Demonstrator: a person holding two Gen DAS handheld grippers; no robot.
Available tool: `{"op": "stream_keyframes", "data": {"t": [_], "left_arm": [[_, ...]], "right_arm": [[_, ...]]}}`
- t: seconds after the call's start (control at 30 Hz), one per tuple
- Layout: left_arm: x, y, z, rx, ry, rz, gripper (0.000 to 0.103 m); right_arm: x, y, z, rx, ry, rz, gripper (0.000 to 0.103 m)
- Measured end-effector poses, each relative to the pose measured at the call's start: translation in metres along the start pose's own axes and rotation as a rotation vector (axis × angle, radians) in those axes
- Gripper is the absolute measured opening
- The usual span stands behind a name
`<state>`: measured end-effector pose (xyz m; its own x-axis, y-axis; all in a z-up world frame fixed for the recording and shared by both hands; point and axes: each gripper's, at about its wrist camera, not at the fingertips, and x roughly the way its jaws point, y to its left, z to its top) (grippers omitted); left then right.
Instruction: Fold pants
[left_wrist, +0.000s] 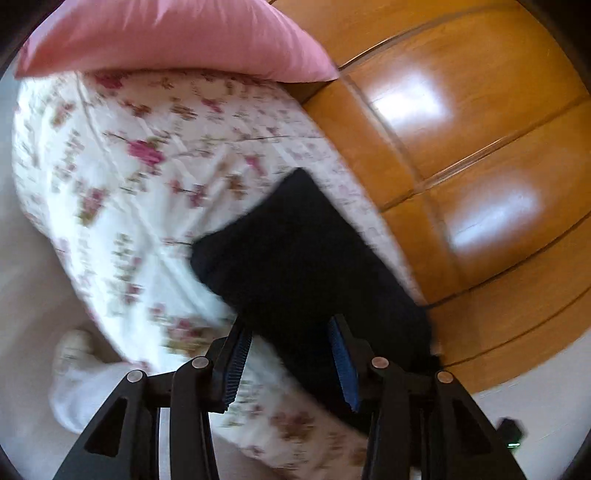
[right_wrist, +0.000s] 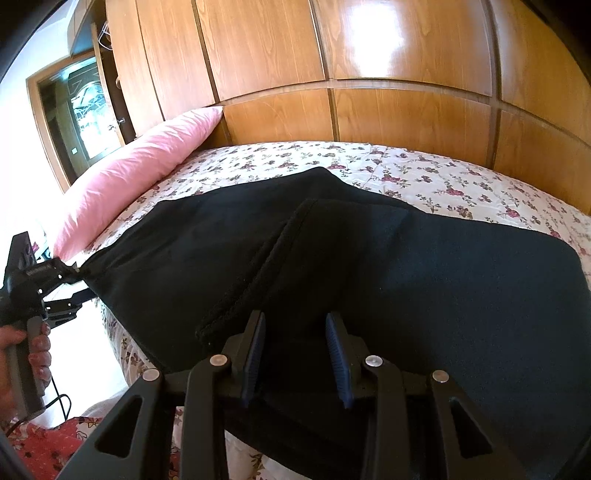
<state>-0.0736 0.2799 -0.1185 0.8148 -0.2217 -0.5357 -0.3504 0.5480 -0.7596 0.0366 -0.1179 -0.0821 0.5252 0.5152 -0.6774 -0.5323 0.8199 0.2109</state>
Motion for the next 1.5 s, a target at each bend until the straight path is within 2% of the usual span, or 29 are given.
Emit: {"op": "stream_keyframes", "data": {"t": [0.03,0.17,0.37,0.43,0.5,0.6,0.67,0.7,0.8,0.87,1.03,1.2,1.5], "left_arm": [[0.001,0.000,0.001,-0.006,-0.001,-0.023,0.045],[0.006,0.007,0.005,-0.038,-0.047,0.029,0.045],[0.016,0.007,0.014,-0.040,-0.079,0.017,0.045],[0.022,0.005,0.016,-0.024,-0.079,0.019,0.042],[0.028,0.003,0.022,-0.005,-0.063,0.028,0.019],[0.028,-0.001,0.025,-0.001,-0.073,0.024,0.014],[0.020,-0.013,0.026,0.048,-0.095,0.018,0.014],[0.017,-0.021,0.027,0.084,-0.108,0.017,0.013],[0.007,-0.046,0.026,0.178,-0.147,-0.014,0.013],[0.000,-0.063,0.026,0.234,-0.170,-0.043,0.013],[-0.014,-0.101,0.025,0.347,-0.224,-0.134,0.013],[-0.022,-0.136,0.025,0.435,-0.244,-0.215,0.013],[-0.028,-0.220,-0.002,0.639,-0.231,-0.402,0.013]], "right_arm": [[0.000,0.000,0.000,0.001,0.000,0.000,0.035],[0.000,0.000,-0.001,0.004,0.000,0.000,0.035],[0.000,0.000,0.000,0.007,0.002,0.003,0.035],[0.000,0.000,0.001,0.005,0.003,0.002,0.035],[0.000,-0.001,0.001,0.008,0.004,0.004,0.035],[-0.006,-0.002,0.003,0.030,-0.024,0.019,0.033],[-0.012,0.001,0.006,0.011,-0.045,0.042,0.018],[-0.013,0.005,0.008,-0.012,-0.048,0.034,0.018],[-0.004,0.012,0.009,-0.038,-0.018,0.031,0.018],[0.009,0.012,0.010,-0.034,0.032,0.028,0.018],[0.014,0.005,0.014,0.001,0.046,0.041,0.018],[0.000,-0.011,0.014,0.094,0.007,0.093,0.018],[-0.041,-0.054,0.011,0.202,0.018,0.011,0.018]]}}
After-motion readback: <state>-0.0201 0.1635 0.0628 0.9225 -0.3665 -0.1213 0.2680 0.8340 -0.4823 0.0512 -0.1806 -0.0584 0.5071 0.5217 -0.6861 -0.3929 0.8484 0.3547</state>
